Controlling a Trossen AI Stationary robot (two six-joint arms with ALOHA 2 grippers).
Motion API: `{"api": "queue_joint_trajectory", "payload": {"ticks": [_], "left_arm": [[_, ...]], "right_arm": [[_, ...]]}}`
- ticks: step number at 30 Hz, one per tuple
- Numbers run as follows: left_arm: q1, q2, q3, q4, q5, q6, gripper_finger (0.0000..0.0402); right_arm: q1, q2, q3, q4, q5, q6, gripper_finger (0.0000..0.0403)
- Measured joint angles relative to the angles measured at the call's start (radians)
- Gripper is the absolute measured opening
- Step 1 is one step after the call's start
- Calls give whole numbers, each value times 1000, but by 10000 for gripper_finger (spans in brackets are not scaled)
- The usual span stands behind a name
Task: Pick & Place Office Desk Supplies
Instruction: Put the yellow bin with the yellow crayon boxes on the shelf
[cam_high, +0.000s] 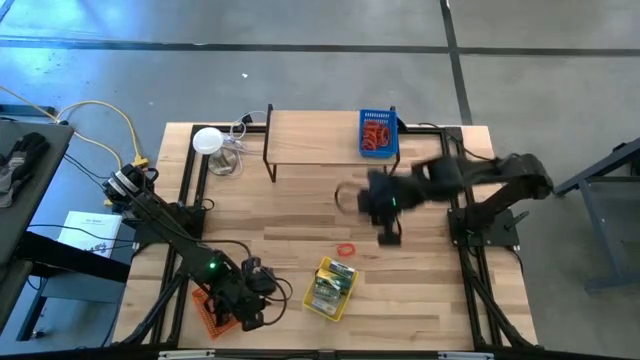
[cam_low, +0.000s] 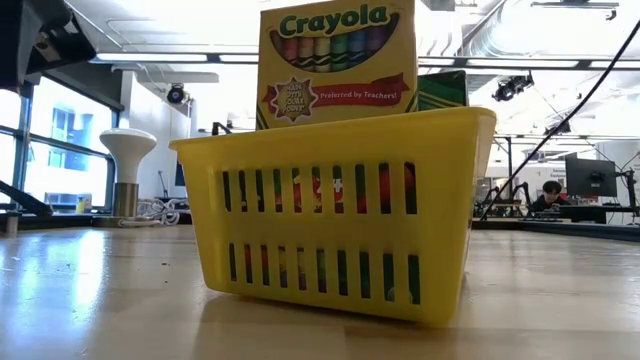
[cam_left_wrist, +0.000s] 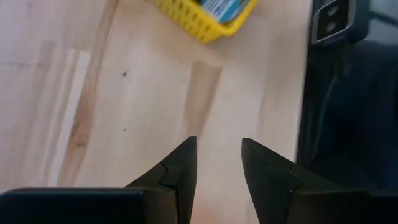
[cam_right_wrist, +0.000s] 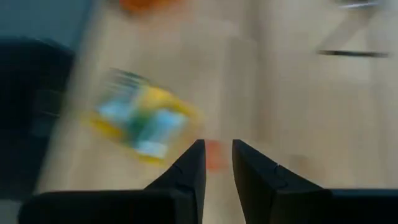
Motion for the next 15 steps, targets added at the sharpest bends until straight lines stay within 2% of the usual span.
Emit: {"api": "queue_joint_trajectory", "payload": {"ticks": [3, 5, 7, 10, 15], "left_arm": [[0, 0, 0, 34, -16, -15, 122], [0, 0, 0, 50, -29, -41, 122], [-2, 0, 0, 65, -33, -72, 122], [-15, 0, 0, 68, -43, -118, 122], [-45, 3, 0, 69, -70, -157, 122]], "right_arm": [[153, 42, 0, 136, -61, 189, 64], [261, 85, 1, 225, -62, 180, 58], [344, 146, -1, 305, -13, 141, 51], [431, 222, -1, 432, 113, 132, 47], [488, 338, 0, 497, 251, 103, 59]]}}
